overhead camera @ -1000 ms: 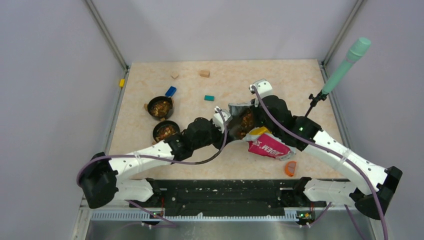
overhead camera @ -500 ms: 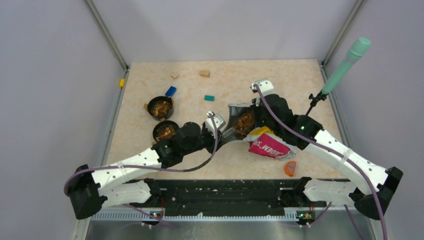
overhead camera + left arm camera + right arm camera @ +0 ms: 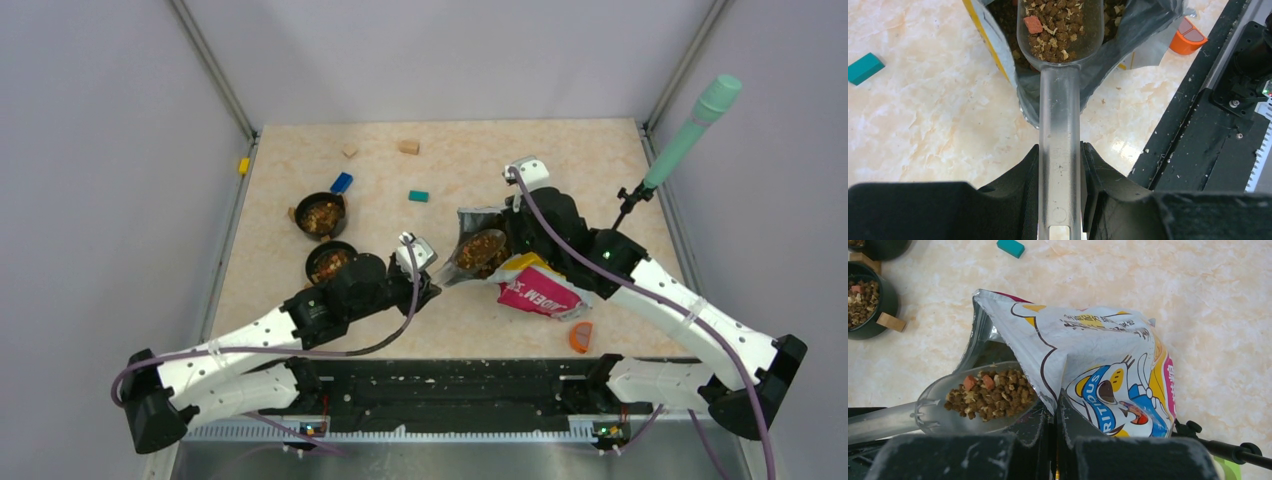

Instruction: Serve the pet food

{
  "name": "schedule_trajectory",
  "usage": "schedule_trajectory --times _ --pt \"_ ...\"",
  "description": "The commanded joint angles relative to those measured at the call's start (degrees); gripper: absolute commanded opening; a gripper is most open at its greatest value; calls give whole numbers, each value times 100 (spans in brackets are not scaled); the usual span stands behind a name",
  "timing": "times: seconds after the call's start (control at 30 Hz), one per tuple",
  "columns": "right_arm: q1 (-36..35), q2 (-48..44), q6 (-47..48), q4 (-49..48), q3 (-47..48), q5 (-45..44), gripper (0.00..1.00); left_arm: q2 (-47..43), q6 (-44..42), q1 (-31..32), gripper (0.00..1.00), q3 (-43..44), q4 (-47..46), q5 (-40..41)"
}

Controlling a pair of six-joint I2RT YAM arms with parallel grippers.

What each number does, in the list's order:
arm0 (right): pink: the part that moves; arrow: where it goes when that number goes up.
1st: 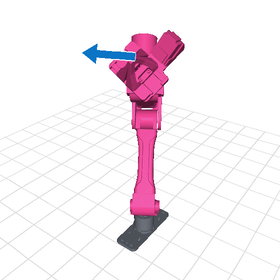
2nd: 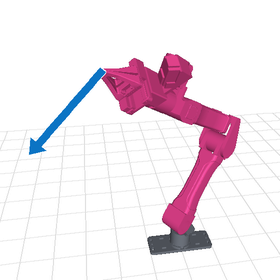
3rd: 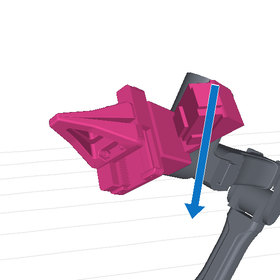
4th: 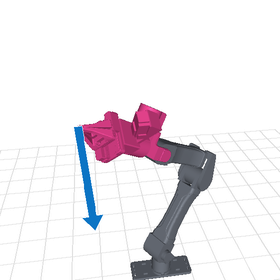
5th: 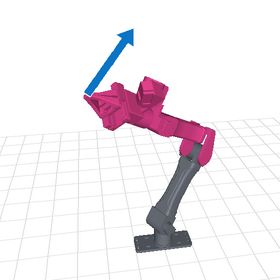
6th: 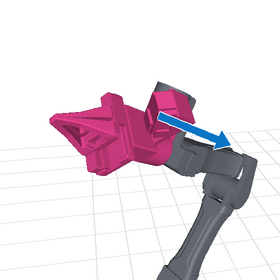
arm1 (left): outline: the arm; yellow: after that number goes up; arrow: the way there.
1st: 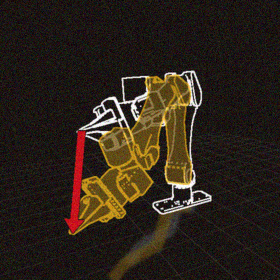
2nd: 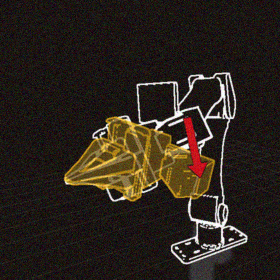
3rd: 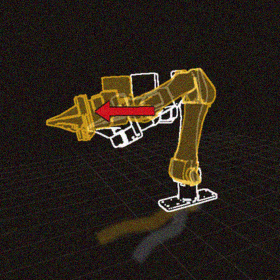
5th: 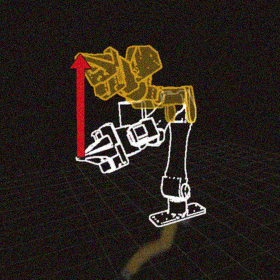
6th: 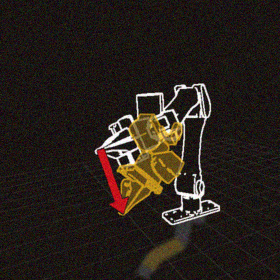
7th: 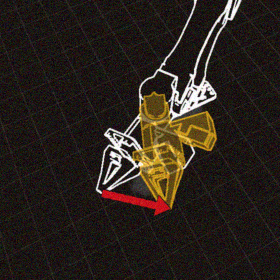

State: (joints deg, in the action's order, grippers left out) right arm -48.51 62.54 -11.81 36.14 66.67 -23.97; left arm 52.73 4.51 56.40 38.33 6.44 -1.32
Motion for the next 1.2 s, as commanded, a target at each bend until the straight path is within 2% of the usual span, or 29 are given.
schedule_trajectory --times 0.0,0.53,0.93,1.03,1.17 --pt "13 -108 -94 -637 556 77 0 -279 65 59 0 -48 127 295" --pt "200 -30 41 -792 604 -12 0 -1226 437 125 0 593 1871 890" --pt "337 184 176 -908 752 177 0 -1876 1561 125 0 957 2978 2204" --pt "337 215 159 -942 728 226 0 -1896 1802 125 0 1019 3307 2777" --pt "338 251 136 -948 704 234 0 -1604 2530 125 0 999 3311 3648"
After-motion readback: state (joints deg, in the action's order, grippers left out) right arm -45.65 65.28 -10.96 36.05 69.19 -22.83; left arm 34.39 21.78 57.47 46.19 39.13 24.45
